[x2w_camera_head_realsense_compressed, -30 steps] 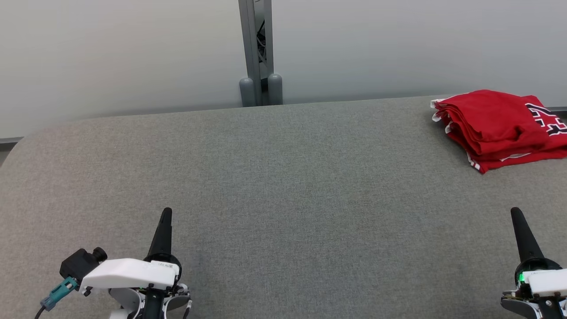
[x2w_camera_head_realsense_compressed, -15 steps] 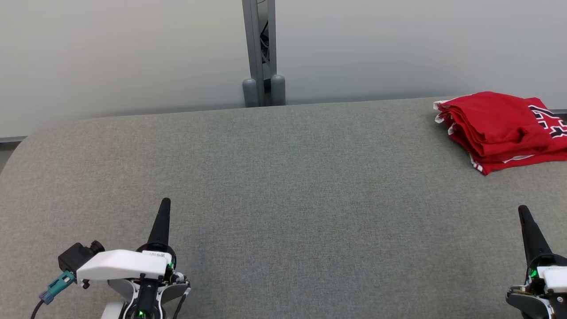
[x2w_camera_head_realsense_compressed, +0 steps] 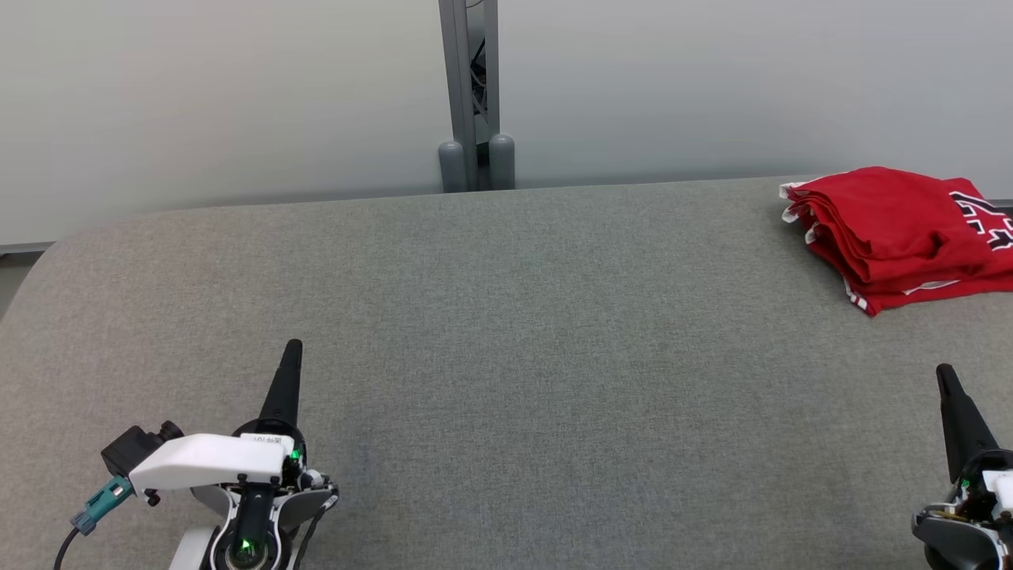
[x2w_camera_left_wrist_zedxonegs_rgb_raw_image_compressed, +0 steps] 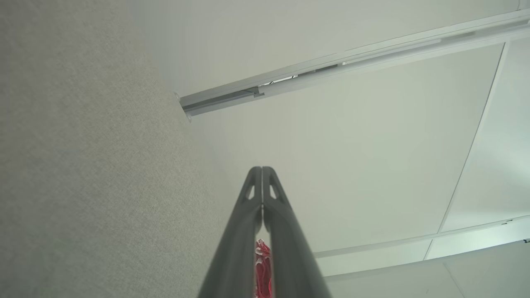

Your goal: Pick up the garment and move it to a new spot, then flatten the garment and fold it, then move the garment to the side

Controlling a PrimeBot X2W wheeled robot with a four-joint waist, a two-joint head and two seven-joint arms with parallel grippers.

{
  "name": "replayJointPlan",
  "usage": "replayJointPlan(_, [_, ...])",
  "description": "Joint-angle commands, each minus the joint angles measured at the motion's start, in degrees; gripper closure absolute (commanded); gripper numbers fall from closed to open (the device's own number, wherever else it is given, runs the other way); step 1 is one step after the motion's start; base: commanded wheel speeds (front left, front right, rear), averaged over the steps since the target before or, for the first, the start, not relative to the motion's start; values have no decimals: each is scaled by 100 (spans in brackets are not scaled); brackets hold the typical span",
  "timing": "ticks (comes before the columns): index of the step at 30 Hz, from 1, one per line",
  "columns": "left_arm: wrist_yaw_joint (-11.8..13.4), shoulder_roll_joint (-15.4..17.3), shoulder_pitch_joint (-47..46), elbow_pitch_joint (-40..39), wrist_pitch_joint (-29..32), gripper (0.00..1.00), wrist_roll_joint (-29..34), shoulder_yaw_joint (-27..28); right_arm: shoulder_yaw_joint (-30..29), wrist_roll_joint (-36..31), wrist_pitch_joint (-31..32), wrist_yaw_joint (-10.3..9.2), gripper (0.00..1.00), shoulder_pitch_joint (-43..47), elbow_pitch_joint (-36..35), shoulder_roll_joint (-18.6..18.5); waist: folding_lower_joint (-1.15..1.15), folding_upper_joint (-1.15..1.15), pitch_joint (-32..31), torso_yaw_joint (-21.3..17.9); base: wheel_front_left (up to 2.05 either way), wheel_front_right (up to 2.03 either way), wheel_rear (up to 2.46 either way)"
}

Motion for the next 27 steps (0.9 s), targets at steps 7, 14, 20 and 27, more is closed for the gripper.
replayJointPlan(7, [-137,32,-277,92,98,100,-446,58,-121,469,141,0,100,-106,53,-54,0,0,-12,31,0,0,0])
replayJointPlan(14, [-200,32,-332,156,145,100,-700,75,-169,717,211,1,100,-138,80,-54,0,0,-19,51,0,0,0])
replayJointPlan(20, [-253,31,-401,209,195,100,-914,91,-220,947,275,0,100,-146,109,-53,0,0,-26,70,0,0,0])
replayJointPlan(27, [-273,27,-435,233,223,100,-1002,102,-249,1040,310,0,100,-156,124,-46,0,0,-30,81,0,0,0])
